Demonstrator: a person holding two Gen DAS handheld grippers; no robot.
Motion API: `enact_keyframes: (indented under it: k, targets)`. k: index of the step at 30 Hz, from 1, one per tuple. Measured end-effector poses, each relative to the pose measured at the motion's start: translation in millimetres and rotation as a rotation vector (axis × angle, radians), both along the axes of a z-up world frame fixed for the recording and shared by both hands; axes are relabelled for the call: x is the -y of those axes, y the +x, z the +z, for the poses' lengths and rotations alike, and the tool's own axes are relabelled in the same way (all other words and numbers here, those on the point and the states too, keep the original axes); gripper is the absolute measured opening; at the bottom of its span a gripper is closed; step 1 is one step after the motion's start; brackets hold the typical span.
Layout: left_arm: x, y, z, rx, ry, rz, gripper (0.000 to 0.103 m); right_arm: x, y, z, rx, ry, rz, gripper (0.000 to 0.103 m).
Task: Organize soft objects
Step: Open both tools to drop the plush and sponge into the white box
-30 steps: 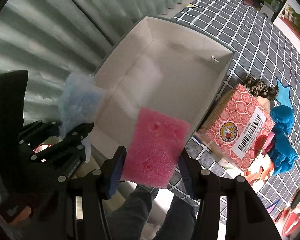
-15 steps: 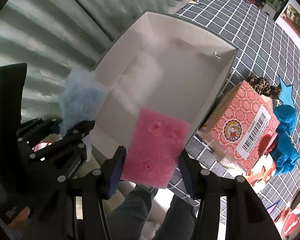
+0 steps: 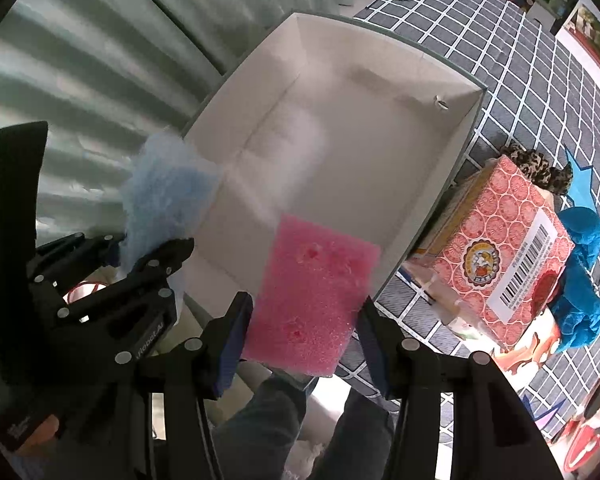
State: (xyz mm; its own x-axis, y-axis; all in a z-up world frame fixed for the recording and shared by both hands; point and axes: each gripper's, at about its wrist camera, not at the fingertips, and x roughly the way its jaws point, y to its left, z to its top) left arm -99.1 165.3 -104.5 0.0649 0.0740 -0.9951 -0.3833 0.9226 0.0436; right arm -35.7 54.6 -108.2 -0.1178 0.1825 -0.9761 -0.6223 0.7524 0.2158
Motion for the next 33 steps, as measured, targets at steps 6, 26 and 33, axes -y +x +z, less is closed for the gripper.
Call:
enact_keyframes:
  k: [6, 26, 33]
  targets:
    - [-5, -4, 3, 0.027, -0.002, 0.026, 0.073, 8, 3, 2, 0.003, 0.016, -0.023, 0.062]
    - [-12, -12, 9, 0.027, 0.012, 0.083, 0.103, 22, 6, 18, 0.078, 0.037, -0.055, 0.103]
    - [-7, -11, 14, 0.034, 0.019, 0.069, 0.103, 23, 8, 20, 0.082, 0.042, -0.066, 0.103]
